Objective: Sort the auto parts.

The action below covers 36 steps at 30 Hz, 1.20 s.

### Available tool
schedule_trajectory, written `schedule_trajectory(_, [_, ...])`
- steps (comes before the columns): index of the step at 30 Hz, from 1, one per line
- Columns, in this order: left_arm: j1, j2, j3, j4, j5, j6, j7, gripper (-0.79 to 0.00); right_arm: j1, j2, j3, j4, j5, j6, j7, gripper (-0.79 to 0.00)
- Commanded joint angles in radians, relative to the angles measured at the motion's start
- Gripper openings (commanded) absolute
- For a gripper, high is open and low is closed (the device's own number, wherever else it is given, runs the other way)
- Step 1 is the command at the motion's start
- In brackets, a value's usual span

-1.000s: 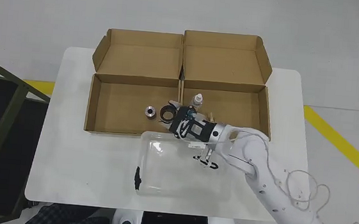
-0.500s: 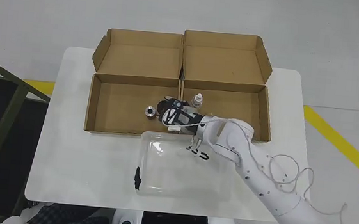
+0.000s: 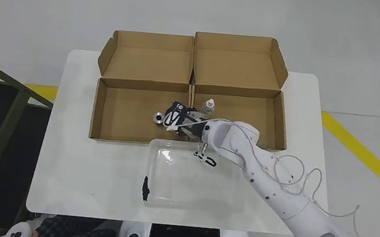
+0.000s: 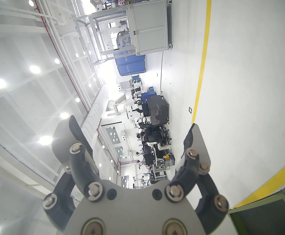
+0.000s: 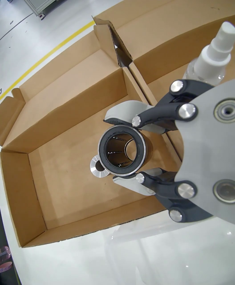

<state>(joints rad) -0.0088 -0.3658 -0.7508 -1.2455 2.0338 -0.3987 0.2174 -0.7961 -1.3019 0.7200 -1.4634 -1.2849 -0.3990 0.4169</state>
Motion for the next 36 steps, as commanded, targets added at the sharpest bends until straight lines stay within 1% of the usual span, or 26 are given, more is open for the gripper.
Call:
schedule_trajectory(1, [0.0,0.0,0.0,0.0,0.0,0.0,0.0,0.0,0.005,-0.005,-0.005,0.014,0.0,0.001,0.004,-0.674])
schedule_trajectory(2, [0.0,0.0,0.0,0.0,0.0,0.0,0.0,0.0,0.008,-0.007,-0.007,0.02,0.0,0.0,0.006,-0.659])
schedule_trajectory(4, [0.0,0.0,0.0,0.0,0.0,0.0,0.0,0.0,0.013,-0.012,-0.011,0.031,0.0,0.0,0.01,-0.597])
schedule_trajectory(9, [0.0,0.0,0.0,0.0,0.0,0.0,0.0,0.0,0.02,-0.022,-0.016,0.053,0.0,0.0,0.018,-0.496])
schedule_trajectory(18, [0.0,0.0,0.0,0.0,0.0,0.0,0.0,0.0,0.024,-0.037,-0.018,0.077,-0.006,-0.002,0.024,-0.446])
schedule_trajectory(21, [0.0,0.0,0.0,0.0,0.0,0.0,0.0,0.0,0.025,-0.04,-0.016,0.079,-0.008,-0.006,0.027,-0.397])
schedule_trajectory(23, [0.0,0.0,0.0,0.0,0.0,0.0,0.0,0.0,0.024,-0.042,-0.014,0.077,-0.011,-0.006,0.029,-0.342])
schedule_trajectory(24, [0.0,0.0,0.0,0.0,0.0,0.0,0.0,0.0,0.023,-0.043,-0.013,0.076,-0.013,-0.007,0.03,-0.326])
schedule_trajectory(26, [0.0,0.0,0.0,0.0,0.0,0.0,0.0,0.0,0.022,-0.044,-0.009,0.072,-0.016,-0.009,0.032,-0.311])
schedule_trajectory(27, [0.0,0.0,0.0,0.0,0.0,0.0,0.0,0.0,0.022,-0.044,-0.007,0.069,-0.017,-0.01,0.034,-0.317])
schedule_trajectory(32, [0.0,0.0,0.0,0.0,0.0,0.0,0.0,0.0,0.01,-0.043,0.012,0.021,-0.022,-0.024,0.027,-0.292])
schedule_trajectory(36, [0.0,0.0,0.0,0.0,0.0,0.0,0.0,0.0,-0.01,-0.035,0.041,-0.048,-0.028,-0.039,0.029,-0.249])
